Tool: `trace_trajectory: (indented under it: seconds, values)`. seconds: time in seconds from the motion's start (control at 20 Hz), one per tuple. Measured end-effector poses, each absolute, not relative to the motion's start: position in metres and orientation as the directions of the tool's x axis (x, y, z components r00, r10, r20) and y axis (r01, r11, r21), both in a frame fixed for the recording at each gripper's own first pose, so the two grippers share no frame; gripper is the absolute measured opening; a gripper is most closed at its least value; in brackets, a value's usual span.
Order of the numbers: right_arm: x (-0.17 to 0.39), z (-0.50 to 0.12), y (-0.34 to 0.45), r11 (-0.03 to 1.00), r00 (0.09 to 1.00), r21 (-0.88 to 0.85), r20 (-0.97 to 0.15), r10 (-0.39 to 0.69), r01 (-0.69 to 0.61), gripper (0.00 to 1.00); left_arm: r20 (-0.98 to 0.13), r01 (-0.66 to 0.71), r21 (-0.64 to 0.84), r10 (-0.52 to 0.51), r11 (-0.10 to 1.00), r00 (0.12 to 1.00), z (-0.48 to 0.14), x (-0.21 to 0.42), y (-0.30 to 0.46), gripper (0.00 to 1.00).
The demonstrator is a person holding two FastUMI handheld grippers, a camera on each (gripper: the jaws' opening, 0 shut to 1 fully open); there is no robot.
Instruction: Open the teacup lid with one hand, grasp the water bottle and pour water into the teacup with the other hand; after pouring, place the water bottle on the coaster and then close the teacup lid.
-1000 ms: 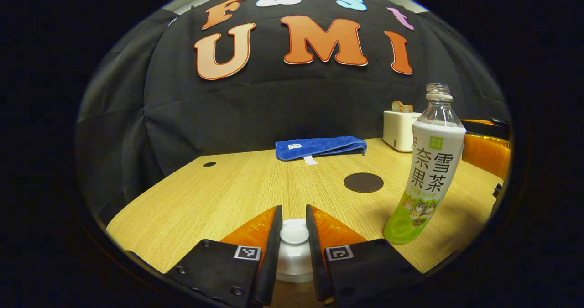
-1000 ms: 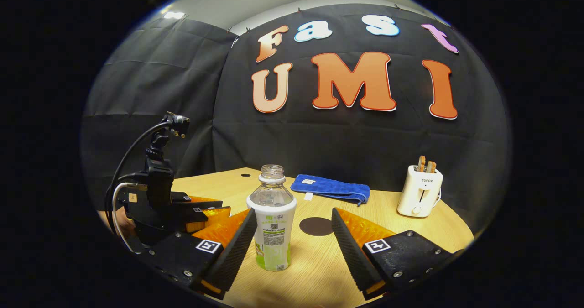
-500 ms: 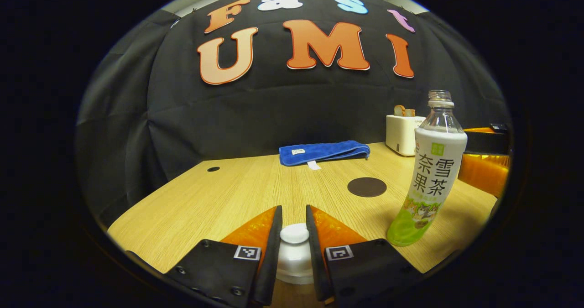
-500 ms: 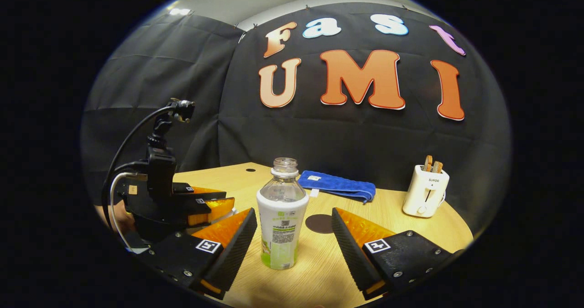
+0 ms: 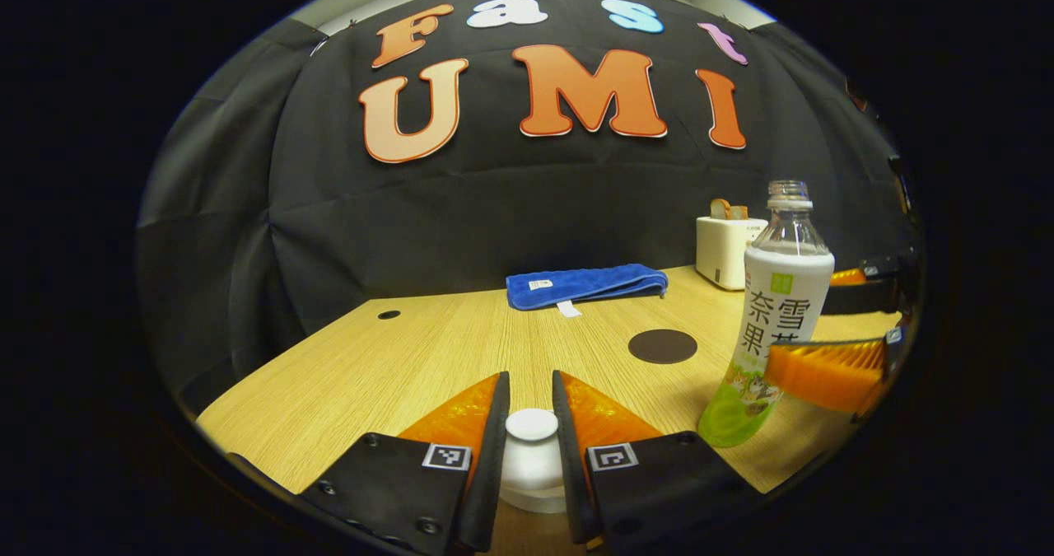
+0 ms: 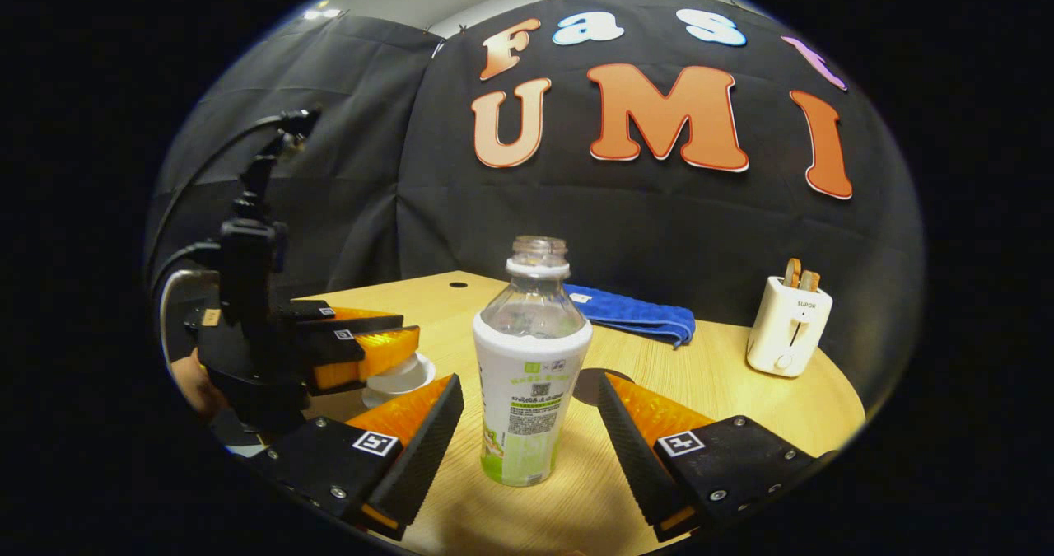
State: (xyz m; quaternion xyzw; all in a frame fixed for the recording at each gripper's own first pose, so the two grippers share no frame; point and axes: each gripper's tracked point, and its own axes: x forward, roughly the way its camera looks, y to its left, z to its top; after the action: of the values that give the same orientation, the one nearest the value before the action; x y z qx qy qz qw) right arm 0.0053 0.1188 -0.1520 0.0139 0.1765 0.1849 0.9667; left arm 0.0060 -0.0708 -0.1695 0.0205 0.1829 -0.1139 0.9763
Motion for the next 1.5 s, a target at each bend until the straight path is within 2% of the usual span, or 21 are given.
trace_trajectory:
  seconds: [0.15, 0.25, 0.3, 0.4, 0.5, 0.9, 1.0, 1.15, 1.2, 1.35, 1.5]
  values:
    - [0.012, -0.17, 0.129, 0.932, 0.847, 0.108, -0.393, 0.359, -0.345, 0.97, -0.358, 0.21, -0.018, -0.202, 0.978, 0.912, -0.165, 0.009, -0.059, 0.37]
    - [0.014, -0.177, 0.135, 0.933, 0.83, 0.111, -0.43, 0.355, -0.342, 0.91, -0.357, 0.198, -0.025, -0.194, 0.98, 0.914, -0.163, 0.011, -0.05, 0.36]
    - [0.016, -0.178, 0.133, 0.94, 0.83, 0.098, -0.446, 0.336, -0.328, 0.8, -0.361, 0.191, -0.023, -0.187, 0.981, 0.914, -0.163, 0.012, -0.045, 0.36]
    - [0.016, -0.175, 0.139, 0.938, 0.823, 0.094, -0.457, 0.339, -0.334, 0.67, -0.364, 0.179, -0.02, -0.174, 0.984, 0.915, -0.161, 0.011, -0.034, 0.36]
    - [0.018, -0.172, 0.143, 0.936, 0.821, 0.052, -0.465, 0.331, -0.348, 0.64, -0.368, 0.17, -0.022, -0.166, 0.985, 0.915, -0.165, 0.015, -0.026, 0.36]
    - [0.037, -0.154, 0.134, 0.867, 0.856, -0.307, -0.468, 0.222, -0.393, 0.63, -0.37, 0.124, -0.028, -0.126, 0.992, 0.921, -0.165, 0.019, 0.012, 0.36]
    - [0.04, -0.152, 0.127, 0.826, 0.861, -0.399, -0.473, 0.188, -0.399, 0.63, -0.368, 0.111, -0.019, -0.11, 0.994, 0.923, -0.166, 0.019, 0.023, 0.39]
    - [0.045, -0.15, 0.118, 0.75, 0.869, -0.521, -0.474, 0.142, -0.407, 0.63, -0.376, 0.092, -0.008, -0.088, 0.996, 0.922, -0.171, 0.017, 0.037, 0.36]
    - [0.046, -0.149, 0.117, 0.721, 0.872, -0.557, -0.471, 0.134, -0.412, 0.63, -0.377, 0.09, -0.008, -0.086, 0.996, 0.922, -0.171, 0.016, 0.041, 0.39]
    - [0.047, -0.15, 0.126, 0.627, 0.863, -0.627, -0.48, 0.157, -0.462, 0.63, -0.378, 0.073, -0.011, -0.071, 0.997, 0.923, -0.171, 0.016, 0.055, 0.36]
    - [0.048, -0.155, 0.134, 0.554, 0.855, -0.671, -0.49, 0.17, -0.494, 0.63, -0.378, 0.054, -0.019, -0.057, 0.998, 0.924, -0.171, 0.014, 0.067, 0.38]
